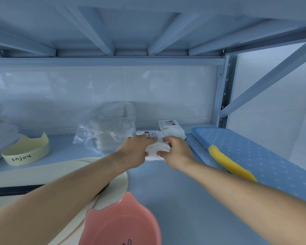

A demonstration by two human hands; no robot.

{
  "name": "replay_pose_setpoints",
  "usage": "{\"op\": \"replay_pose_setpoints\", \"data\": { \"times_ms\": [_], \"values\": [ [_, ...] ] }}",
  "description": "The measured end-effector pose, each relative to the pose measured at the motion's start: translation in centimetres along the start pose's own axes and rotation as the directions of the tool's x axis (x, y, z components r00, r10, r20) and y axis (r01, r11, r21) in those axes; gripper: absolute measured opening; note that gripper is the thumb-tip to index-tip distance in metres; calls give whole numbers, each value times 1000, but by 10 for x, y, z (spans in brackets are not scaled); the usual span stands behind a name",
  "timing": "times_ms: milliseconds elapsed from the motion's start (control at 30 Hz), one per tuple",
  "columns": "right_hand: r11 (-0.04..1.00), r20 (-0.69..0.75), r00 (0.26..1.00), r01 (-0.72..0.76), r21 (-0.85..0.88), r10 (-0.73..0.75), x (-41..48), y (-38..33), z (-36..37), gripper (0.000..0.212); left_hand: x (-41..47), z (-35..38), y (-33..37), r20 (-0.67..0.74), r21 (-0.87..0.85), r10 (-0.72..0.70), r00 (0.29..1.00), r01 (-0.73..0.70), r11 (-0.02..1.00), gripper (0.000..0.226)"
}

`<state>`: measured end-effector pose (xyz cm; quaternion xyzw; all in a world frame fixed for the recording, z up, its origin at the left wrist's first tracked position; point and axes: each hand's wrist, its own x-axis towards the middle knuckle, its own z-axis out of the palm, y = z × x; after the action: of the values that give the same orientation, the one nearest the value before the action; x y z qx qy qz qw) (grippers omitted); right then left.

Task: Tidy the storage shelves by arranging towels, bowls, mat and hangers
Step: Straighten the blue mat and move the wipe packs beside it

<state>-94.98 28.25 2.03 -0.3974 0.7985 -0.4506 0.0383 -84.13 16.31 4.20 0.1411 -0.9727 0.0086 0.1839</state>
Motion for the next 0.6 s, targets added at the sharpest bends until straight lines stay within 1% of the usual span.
{"op": "replay_pose_setpoints", "data": {
  "times_ms": [100, 267, 333, 433, 533, 600],
  "values": [
    [999, -56, 998, 44, 21, -42, 6, -6, -6, 51, 7, -4, -3, -69, -4, -2, 998, 1, 1000, 59],
    [988, -161, 977, 148, 38, -141, 18, -17, -23, 35, 21, -13, -1, -213, 26, 24, 977, -19, 999, 60],
    [984, -191, 968, 174, 42, -163, 24, -19, -31, 34, 30, -15, 1, -252, 49, 31, 967, -19, 999, 60],
    [983, -219, 959, 184, -4, -180, 39, -21, -44, 37, 46, -19, 5, -302, 15, 52, 952, -49, 999, 59],
    [983, -238, 954, 172, -68, -184, 55, -19, -59, 37, 64, -22, 8, -314, -39, 65, 947, -81, 996, 54],
    [986, -239, 958, 138, -97, -158, 68, -15, -68, 39, 80, -21, 11, -310, -58, 74, 948, -96, 994, 52]
  ]
}}
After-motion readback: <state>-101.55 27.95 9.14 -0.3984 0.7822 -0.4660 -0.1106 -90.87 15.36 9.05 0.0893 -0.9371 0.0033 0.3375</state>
